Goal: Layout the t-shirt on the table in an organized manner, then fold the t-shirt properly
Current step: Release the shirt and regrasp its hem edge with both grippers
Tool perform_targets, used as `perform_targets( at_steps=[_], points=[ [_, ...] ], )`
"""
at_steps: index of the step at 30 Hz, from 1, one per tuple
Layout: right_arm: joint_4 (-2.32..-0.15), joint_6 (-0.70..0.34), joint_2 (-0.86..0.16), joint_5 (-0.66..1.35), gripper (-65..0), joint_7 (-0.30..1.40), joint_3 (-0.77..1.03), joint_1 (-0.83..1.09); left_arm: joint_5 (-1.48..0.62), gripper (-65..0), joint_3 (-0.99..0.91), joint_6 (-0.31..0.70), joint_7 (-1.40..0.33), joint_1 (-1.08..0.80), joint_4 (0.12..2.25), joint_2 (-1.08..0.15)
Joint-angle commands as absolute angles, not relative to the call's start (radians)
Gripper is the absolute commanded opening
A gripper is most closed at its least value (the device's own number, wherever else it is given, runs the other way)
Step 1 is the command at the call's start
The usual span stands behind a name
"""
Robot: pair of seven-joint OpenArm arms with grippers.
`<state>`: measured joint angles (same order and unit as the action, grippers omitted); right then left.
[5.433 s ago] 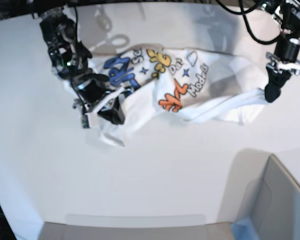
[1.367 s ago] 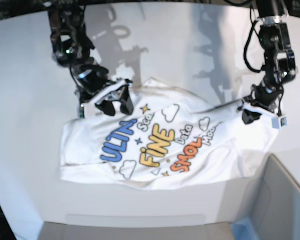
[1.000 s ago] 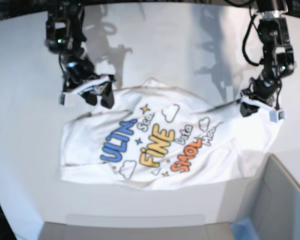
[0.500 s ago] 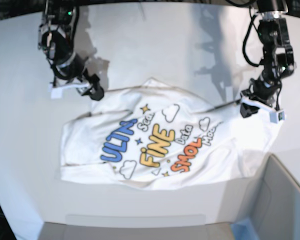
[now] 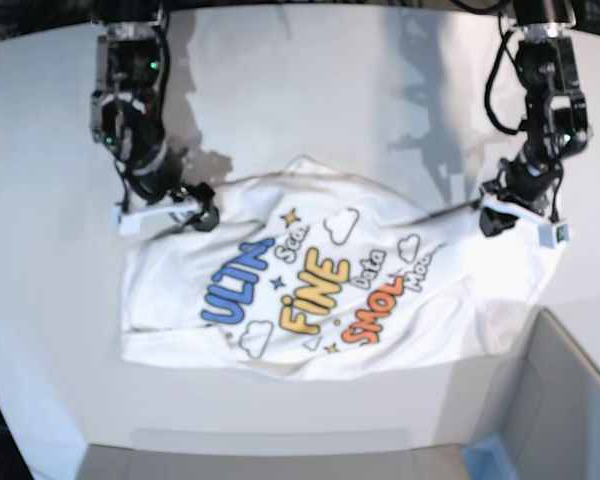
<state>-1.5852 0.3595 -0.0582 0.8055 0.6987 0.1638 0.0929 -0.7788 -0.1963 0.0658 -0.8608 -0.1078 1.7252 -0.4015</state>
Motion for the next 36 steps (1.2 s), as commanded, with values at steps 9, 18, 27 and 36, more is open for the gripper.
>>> perform_targets(
  at_steps=[9,18,27,36],
  points=[
    [-1.57,0.364,-0.059,0.8,-61.2,0.716,0.021,0.068,-0.783,-49.2,-0.202,0.065,-0.832,-0.094,1.744,-0.417],
    [-1.761,0.364,-0.068,0.796,-65.0,0.725,0.021,0.139,-0.782,-49.2,-0.202,0.064,-0.832,-0.094,1.744,-0.415],
    [-2.074,0.364,-0.091,0.789,-65.0,0.791,0.031,0.348,-0.785,-49.2,-0.197,0.064,-0.84,-0.094,1.744,-0.415],
    [-2.068,0.357,-0.159,1.003,-65.0,0.777,0.116,0.323,-0.786,-49.2,-0.197,0.064,-0.84,-0.102,1.744,-0.414]
  ],
)
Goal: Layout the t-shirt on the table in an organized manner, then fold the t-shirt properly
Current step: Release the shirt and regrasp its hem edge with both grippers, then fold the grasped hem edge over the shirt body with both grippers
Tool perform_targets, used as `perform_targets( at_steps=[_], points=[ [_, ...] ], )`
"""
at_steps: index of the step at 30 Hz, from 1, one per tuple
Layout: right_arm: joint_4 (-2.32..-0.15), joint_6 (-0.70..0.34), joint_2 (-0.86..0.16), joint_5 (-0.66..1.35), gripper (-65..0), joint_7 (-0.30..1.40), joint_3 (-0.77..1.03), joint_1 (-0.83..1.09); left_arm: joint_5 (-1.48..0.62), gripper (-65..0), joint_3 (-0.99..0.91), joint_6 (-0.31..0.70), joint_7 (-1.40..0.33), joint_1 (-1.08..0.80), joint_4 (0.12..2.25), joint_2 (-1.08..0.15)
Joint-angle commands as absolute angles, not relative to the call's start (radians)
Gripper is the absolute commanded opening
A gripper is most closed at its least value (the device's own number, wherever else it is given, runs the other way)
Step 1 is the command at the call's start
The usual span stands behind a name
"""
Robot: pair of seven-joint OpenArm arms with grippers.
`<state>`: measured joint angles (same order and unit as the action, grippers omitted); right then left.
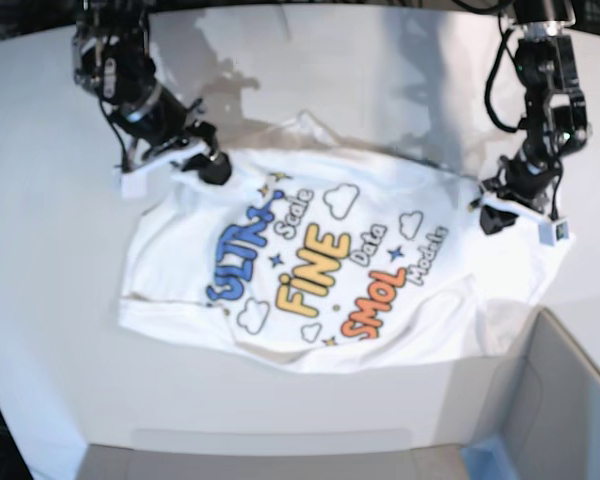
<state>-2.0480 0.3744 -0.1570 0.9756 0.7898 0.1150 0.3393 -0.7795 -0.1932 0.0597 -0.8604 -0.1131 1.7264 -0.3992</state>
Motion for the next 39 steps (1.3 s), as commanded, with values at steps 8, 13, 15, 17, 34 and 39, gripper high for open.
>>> perform_targets(
  at_steps=[8,13,15,17,34,39],
  points=[
    [-2.029,0.268,-0.163,0.952,-65.0,0.777,0.113,0.101,-0.783,-49.2,-0.196,0.064,-0.842,-0.102,1.744,-0.387],
    [-1.653,0.228,-0.154,0.837,-65.0,0.779,0.024,-0.206,-0.783,-49.2,-0.196,0.064,-0.842,-0.097,1.744,-0.387],
    [-1.478,0.223,-0.154,0.812,-65.0,0.779,-0.031,-0.329,-0.783,-49.2,-0.196,0.065,-0.842,-0.097,1.744,-0.387],
    [-1.336,0.222,-0.154,0.78,-65.0,0.779,-0.085,-0.438,-0.785,-49.2,-0.194,0.064,-0.842,-0.097,1.744,-0.386],
    [-1.267,0.222,-0.193,0.763,-31.2,0.78,-0.122,-0.486,-0.786,-49.2,-0.194,0.064,-0.842,-0.102,1.744,-0.357],
    [-1.377,0.225,-0.191,0.763,-31.2,0.783,-0.124,-0.344,-0.788,-49.2,-0.194,0.064,-0.843,-0.104,1.744,-0.357]
  ],
)
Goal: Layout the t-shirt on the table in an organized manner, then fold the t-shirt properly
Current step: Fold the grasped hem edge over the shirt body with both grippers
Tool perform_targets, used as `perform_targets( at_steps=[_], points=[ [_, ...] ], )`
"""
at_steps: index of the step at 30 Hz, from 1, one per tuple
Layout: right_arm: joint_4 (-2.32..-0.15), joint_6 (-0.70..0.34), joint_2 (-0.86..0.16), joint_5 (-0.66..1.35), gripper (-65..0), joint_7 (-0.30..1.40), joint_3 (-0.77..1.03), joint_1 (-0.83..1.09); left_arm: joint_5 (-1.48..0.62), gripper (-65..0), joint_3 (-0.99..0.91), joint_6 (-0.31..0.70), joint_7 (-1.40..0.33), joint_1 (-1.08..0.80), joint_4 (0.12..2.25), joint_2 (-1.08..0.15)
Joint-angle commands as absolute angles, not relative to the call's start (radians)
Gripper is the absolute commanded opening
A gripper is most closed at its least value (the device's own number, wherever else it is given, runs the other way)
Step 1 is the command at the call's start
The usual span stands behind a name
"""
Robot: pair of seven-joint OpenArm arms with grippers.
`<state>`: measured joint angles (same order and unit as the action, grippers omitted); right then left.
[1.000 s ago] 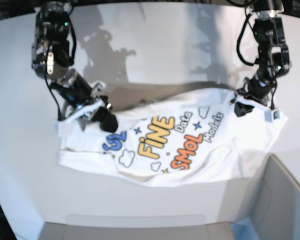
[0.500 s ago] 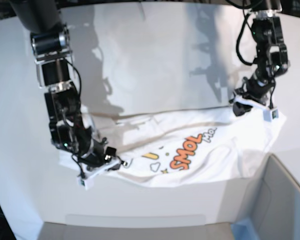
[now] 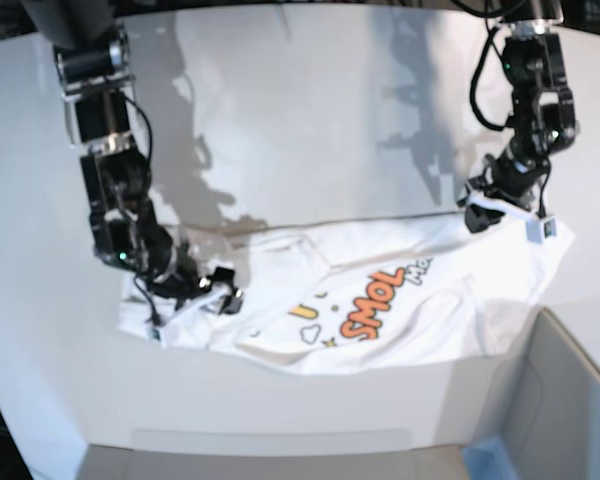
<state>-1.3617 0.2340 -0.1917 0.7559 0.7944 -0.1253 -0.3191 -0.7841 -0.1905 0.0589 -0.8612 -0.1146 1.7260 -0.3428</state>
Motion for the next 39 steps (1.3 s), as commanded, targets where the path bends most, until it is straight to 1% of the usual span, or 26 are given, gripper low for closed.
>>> perform_targets(
  at_steps=[1,5,12,17,24,33,35,37,39],
  points=[
    [-1.4,0.228,-0.191,0.763,-31.2,0.783,-0.124,-0.314,-0.788,-49.2,-0.194,0.064,-0.843,-0.104,1.744,-0.357],
    [-1.463,0.229,-0.188,0.76,-31.2,0.78,-0.116,-0.213,-0.788,-49.2,-0.194,0.064,-0.843,-0.104,1.744,-0.357],
    [-1.465,0.229,-0.15,0.757,-31.2,0.779,-0.071,-0.177,-0.788,-49.2,-0.194,0.064,-0.843,-0.102,1.744,-0.357],
    [-1.428,0.229,-0.139,0.757,-31.2,0.777,-0.025,-0.211,-0.788,-49.2,-0.194,0.064,-0.843,-0.102,1.744,-0.357],
    [-1.262,0.223,-0.091,0.759,-31.2,0.777,0.05,-0.291,-0.788,-49.2,-0.194,0.064,-0.843,-0.101,1.744,-0.357],
    [-1.248,0.223,-0.053,0.757,-31.8,0.777,0.044,-0.315,-0.788,-49.2,-0.194,0.065,-0.843,-0.099,1.744,-0.357],
    [-1.248,0.223,-0.05,0.757,-34.8,0.777,0.042,-0.315,-0.788,-49.2,-0.194,0.065,-0.843,-0.097,1.744,-0.357],
    [-1.248,0.223,-0.047,0.757,-40.4,0.777,0.042,-0.315,-0.788,-49.2,-0.194,0.064,-0.843,-0.096,1.744,-0.357],
    [-1.248,0.223,-0.048,0.757,-48.1,0.777,0.042,-0.315,-0.788,-49.2,-0.203,0.062,-0.843,-0.094,1.744,-0.357]
  ],
)
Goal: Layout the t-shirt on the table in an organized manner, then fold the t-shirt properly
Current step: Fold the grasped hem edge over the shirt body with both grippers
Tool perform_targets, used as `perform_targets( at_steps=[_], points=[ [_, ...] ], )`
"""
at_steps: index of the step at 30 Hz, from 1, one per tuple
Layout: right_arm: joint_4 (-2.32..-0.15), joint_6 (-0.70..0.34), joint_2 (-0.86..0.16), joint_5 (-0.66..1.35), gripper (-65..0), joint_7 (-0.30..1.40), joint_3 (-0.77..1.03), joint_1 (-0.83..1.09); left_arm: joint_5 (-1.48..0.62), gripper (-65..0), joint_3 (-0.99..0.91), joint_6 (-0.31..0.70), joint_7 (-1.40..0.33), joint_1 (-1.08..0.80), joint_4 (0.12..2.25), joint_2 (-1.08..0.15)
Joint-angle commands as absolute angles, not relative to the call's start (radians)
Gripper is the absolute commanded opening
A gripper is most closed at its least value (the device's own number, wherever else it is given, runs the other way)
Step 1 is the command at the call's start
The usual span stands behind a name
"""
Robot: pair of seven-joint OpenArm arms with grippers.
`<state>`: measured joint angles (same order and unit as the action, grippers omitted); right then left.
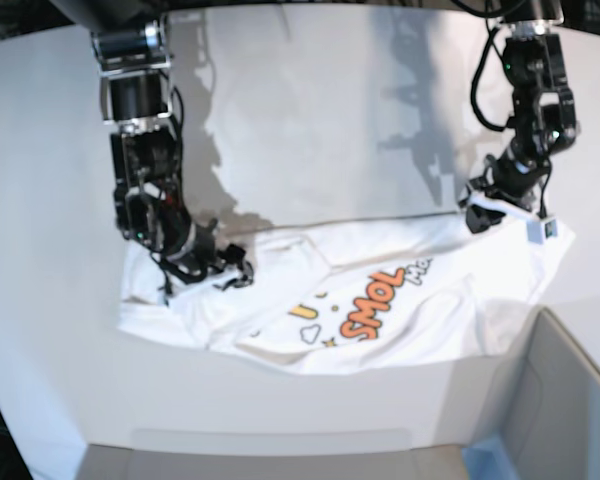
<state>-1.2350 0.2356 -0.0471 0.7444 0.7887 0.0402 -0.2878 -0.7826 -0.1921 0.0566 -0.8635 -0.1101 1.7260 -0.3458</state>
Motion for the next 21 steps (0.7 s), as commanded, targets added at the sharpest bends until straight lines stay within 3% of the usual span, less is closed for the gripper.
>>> perform_targets(
  at_steps=[1,3,6,10,16,21],
  points=[
    [-1.25,0.223,-0.05,0.757,-51.5,0.777,0.042,-0.315,-0.788,-49.2,-0.203,0.062,-0.843,-0.091,1.744,-0.36],
    [-1.25,0.223,-0.051,0.757,-59.0,0.777,0.044,-0.315,-0.786,-49.0,-0.205,0.061,-0.843,-0.061,1.744,-0.361],
    [-1.25,0.223,-0.051,0.757,-65.0,0.777,0.044,-0.315,-0.785,-48.4,-0.24,0.028,-0.888,-0.019,1.744,-0.363],
    [-1.25,0.223,-0.053,0.757,-65.0,0.777,0.044,-0.315,-0.786,-47.7,-0.306,0.085,-0.98,0.056,1.744,-0.367],
    [-1.253,0.223,-0.053,0.757,-65.0,0.777,0.045,-0.312,-0.788,-54.4,-0.467,0.217,-0.989,0.091,1.682,-0.328],
    [-1.257,0.225,-0.053,0.757,-65.0,0.777,0.048,-0.308,-0.788,-47.4,-0.61,0.216,-0.99,0.117,1.547,-0.294]
  ],
)
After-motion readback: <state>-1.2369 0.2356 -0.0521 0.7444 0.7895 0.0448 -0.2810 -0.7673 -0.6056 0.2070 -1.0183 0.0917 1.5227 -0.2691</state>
